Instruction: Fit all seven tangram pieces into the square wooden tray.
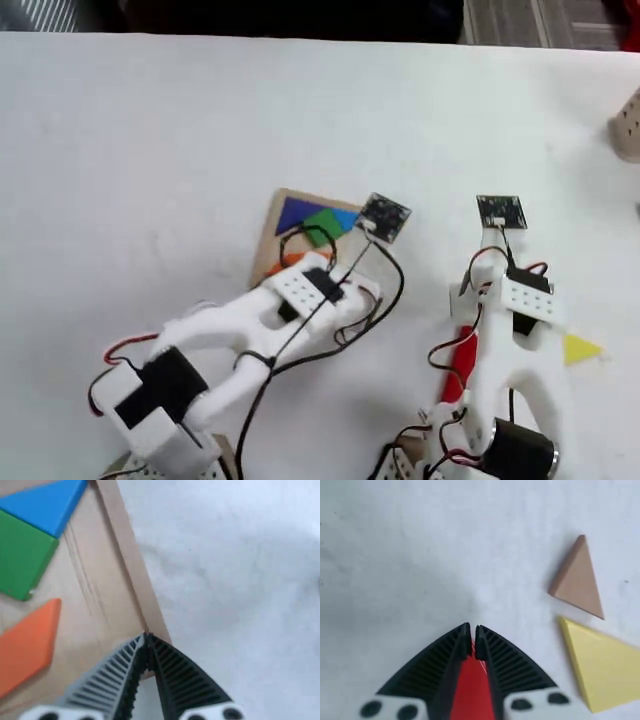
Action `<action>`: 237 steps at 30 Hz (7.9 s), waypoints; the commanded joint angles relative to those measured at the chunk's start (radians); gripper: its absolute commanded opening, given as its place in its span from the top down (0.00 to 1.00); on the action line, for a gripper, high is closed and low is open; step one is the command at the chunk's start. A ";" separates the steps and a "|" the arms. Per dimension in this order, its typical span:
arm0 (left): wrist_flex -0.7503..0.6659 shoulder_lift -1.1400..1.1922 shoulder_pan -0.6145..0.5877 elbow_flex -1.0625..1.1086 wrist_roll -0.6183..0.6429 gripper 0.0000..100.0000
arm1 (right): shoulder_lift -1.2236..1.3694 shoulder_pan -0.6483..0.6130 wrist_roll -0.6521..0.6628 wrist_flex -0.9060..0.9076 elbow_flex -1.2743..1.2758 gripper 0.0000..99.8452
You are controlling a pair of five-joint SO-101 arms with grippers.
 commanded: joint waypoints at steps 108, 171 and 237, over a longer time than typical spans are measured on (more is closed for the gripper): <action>-0.137 -0.570 -1.021 0.443 -0.270 0.97 | 0.358 -0.842 0.261 0.027 -0.683 0.98; -0.135 -0.579 -0.928 0.471 -0.272 0.97 | 0.501 -0.591 -0.671 0.562 -0.951 0.88; -0.035 0.076 -0.157 -0.181 -0.049 0.82 | 0.493 -0.025 -0.302 0.285 -0.582 0.88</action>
